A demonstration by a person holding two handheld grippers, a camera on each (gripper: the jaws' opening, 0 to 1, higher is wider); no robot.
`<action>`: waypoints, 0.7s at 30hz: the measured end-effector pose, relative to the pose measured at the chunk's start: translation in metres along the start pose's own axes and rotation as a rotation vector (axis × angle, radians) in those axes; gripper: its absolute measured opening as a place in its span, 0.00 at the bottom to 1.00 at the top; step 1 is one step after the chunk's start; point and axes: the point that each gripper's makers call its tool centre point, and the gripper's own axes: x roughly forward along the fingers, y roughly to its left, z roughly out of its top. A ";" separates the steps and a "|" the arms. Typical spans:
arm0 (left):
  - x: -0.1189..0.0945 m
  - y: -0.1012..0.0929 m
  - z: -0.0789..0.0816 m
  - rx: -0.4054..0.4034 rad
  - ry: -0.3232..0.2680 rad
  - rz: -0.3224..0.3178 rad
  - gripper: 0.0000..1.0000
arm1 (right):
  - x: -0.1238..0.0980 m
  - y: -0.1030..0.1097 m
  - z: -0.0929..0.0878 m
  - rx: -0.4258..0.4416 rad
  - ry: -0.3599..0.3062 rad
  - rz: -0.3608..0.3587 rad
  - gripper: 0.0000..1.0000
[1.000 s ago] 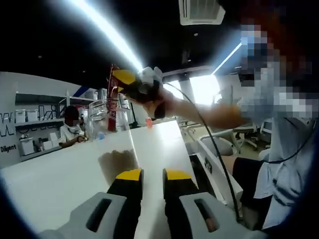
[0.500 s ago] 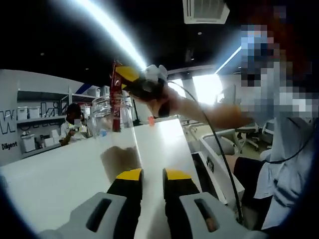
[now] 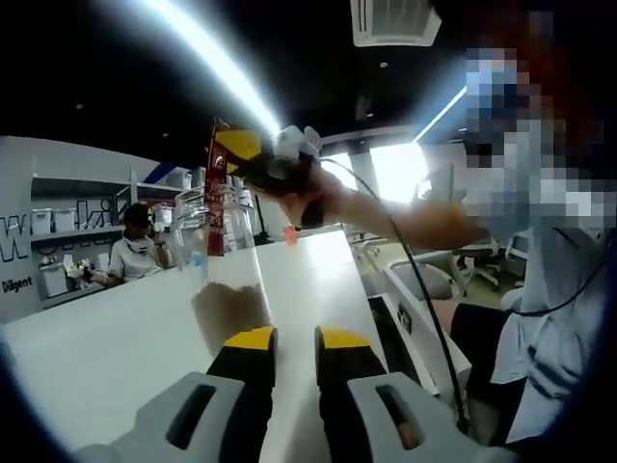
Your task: Tear open the coffee pouch, take out the coffee, and pour the coffee from the pouch into the cup
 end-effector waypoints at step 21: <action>0.001 -0.001 -0.001 -0.002 0.004 0.003 0.18 | -0.009 -0.010 0.008 0.011 -0.044 -0.041 0.09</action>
